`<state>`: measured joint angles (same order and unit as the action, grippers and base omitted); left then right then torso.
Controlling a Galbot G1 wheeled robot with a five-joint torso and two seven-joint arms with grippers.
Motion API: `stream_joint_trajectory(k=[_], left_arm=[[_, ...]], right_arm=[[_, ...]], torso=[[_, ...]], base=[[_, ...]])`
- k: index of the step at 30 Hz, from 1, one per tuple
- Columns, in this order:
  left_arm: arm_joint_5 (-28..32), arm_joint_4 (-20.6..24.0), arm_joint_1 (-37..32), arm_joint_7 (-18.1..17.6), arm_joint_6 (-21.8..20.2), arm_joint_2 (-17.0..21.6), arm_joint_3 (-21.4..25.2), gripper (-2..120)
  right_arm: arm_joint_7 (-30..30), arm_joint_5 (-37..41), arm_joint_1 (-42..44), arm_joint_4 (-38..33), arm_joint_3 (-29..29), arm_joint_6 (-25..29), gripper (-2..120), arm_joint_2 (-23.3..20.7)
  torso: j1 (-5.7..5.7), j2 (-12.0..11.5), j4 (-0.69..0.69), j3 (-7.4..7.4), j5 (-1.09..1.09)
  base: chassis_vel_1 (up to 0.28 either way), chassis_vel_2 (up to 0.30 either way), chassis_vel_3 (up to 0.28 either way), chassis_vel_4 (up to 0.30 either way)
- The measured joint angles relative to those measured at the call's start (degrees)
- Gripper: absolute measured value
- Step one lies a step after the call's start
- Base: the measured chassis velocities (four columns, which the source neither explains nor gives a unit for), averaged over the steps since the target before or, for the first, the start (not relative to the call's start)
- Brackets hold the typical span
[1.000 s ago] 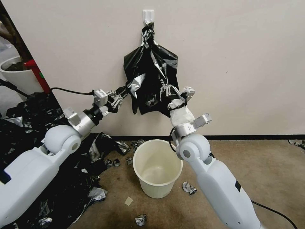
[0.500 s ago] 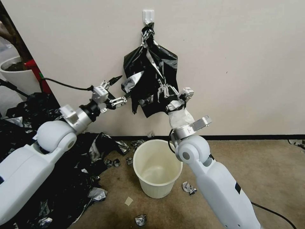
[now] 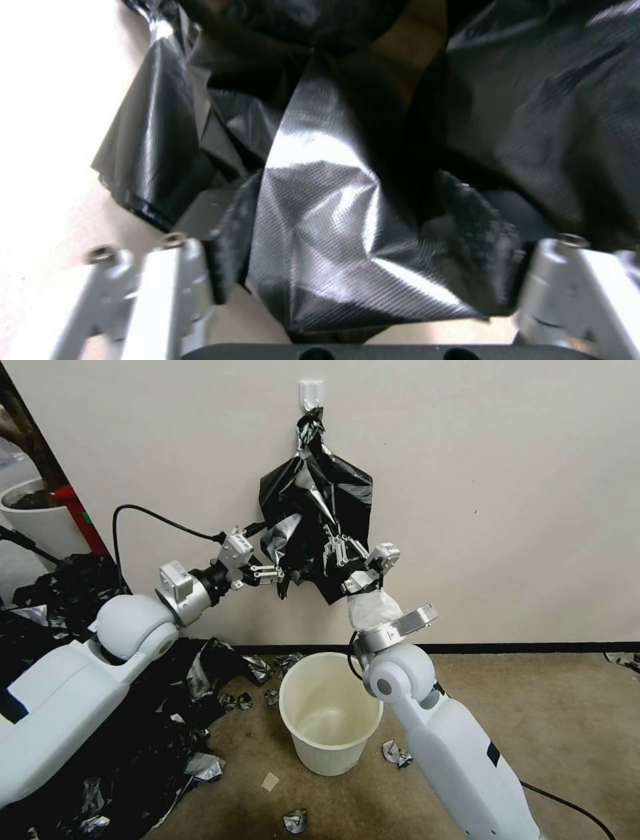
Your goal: Place a trash bag onto the trash bin.
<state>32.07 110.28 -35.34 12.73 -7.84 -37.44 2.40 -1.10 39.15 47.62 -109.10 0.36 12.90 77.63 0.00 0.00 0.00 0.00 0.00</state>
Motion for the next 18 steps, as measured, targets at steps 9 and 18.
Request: stream_joint_trajectory(k=[9,18], left_arm=[[2.16,-2.09,1.45,0.23,-1.95,-0.9,-0.99,36],[1.39,-3.15,3.71,2.76,0.06,-1.26,-2.2,64]], right_arm=[[-2.42,0.39,0.77,-1.13,-0.58,0.35,0,0.08],[-2.51,0.37,0.55,-0.5,-0.45,0.37,0,-0.01]], torso=[[0.0,0.0,0.0,0.0,0.0],[0.0,-0.01,0.0,0.0,0.0]], base=[[0.0,0.0,0.0,0.0],[0.0,0.0,0.0,0.0]])
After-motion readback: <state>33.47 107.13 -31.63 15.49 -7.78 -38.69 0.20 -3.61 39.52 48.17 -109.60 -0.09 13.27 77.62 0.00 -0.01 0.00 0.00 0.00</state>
